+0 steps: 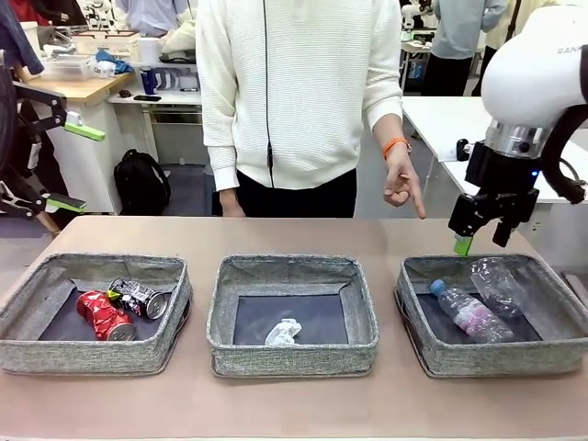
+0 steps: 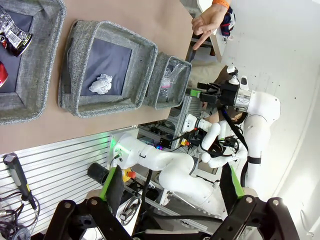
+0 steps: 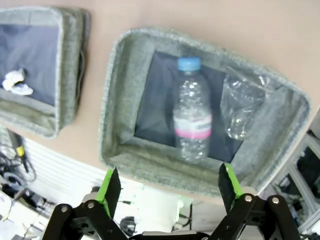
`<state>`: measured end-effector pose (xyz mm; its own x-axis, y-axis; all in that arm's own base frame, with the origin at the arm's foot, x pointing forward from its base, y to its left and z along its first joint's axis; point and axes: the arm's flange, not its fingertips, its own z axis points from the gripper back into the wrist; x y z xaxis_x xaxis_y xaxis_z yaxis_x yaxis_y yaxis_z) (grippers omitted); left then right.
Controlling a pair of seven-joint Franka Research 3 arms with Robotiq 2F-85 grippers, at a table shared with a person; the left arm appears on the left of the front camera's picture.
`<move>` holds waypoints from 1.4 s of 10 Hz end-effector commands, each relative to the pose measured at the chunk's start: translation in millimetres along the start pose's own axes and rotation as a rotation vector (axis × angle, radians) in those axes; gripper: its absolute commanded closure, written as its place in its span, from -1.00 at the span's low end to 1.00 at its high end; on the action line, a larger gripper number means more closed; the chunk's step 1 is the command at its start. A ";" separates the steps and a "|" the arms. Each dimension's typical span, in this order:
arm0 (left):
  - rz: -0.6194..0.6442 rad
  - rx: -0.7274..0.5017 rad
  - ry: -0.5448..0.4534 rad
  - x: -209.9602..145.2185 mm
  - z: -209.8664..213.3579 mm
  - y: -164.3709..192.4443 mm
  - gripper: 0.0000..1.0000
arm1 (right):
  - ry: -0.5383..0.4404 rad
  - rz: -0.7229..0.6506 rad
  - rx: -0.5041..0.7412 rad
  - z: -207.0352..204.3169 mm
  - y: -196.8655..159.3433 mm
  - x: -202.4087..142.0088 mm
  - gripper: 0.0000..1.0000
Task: Sort the waste into the appropriate baskets.
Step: Place the picked waste into the Fabric basket indicated by the person.
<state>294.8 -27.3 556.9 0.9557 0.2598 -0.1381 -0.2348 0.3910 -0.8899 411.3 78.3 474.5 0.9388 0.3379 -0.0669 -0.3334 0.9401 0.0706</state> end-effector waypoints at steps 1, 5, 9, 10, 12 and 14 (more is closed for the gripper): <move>0.008 0.004 0.001 -1.9 0.2 -0.1 -1.00 | 0.001 0.022 0.015 6.0 -4.2 -0.8 -1.00; 0.008 0.004 0.001 -1.9 0.2 -0.1 -1.00 | -0.114 -0.079 0.560 77.0 12.8 1.2 -1.00; 0.008 0.004 0.001 -1.9 0.2 -0.1 -1.00 | -0.218 -0.067 1.279 108.3 8.9 0.2 -1.00; 0.008 0.004 0.001 -1.9 0.2 -0.1 -1.00 | -0.153 0.005 0.717 130.0 25.0 -7.2 -1.00; 0.008 0.004 0.001 -1.9 0.2 -0.1 -1.00 | -0.153 0.005 0.717 130.0 25.0 -7.2 -1.00; 0.008 0.004 0.001 -1.9 0.2 -0.1 -1.00 | -0.153 0.005 0.717 130.0 25.0 -7.2 -1.00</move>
<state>294.8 -27.3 556.9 0.9557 0.2598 -0.1382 -0.2350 0.3913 -0.8897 406.2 96.1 602.3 0.9544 0.2940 0.0527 -0.2406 0.6521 0.7189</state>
